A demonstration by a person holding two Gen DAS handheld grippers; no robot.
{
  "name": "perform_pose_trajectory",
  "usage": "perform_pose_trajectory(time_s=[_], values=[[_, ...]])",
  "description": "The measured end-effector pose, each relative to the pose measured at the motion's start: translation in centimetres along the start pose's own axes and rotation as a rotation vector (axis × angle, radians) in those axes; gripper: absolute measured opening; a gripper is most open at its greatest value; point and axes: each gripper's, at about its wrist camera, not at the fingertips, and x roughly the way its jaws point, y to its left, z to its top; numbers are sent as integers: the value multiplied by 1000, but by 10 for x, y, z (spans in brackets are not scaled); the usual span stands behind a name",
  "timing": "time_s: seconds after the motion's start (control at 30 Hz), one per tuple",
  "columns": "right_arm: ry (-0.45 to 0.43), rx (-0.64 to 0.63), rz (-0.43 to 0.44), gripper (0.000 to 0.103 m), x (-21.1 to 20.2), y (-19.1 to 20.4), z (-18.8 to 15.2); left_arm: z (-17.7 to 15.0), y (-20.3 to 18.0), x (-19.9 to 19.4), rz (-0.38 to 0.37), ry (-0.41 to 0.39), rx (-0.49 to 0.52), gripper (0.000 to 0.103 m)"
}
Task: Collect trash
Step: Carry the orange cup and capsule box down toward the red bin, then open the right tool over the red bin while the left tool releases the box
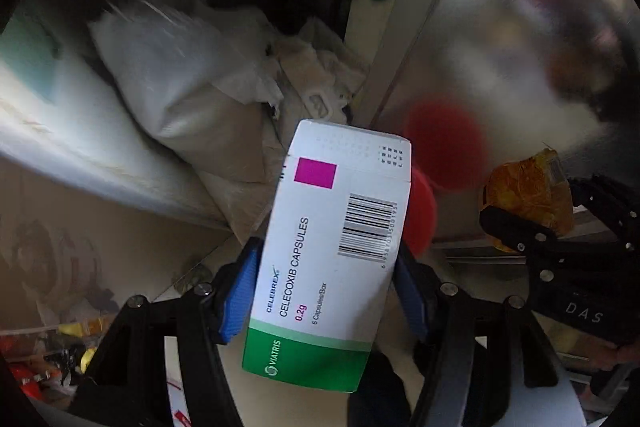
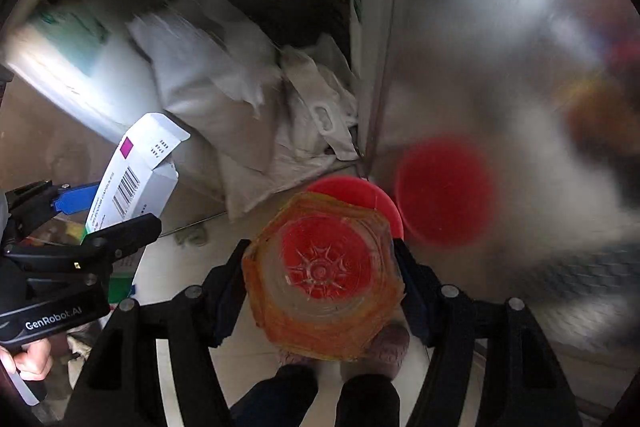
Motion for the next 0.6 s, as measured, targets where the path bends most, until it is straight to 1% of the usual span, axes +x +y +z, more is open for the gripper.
perform_pose_trajectory(time_s=[0.13,0.23,0.33,0.47,0.5,0.53,0.57,0.6], values=[[28,25,-15,65,58,-13,-1,-4,3,59,-14,27,-6,61],[41,32,-11,65,88,-15,-3,-6,7,89,-18,37,-11,61],[44,32,-2,65,106,-16,-4,-9,8,103,-12,37,2,61],[75,35,14,66,118,-15,-6,-16,9,105,-6,46,34,61],[90,36,21,76,119,-16,-7,-16,9,105,-6,50,40,61],[91,38,17,83,120,-15,-6,-16,10,105,-9,53,43,61],[75,38,8,91,115,-15,-6,-16,10,102,-15,56,46,61],[59,32,-1,92,114,-15,-9,-14,12,104,-22,60,49,61]])
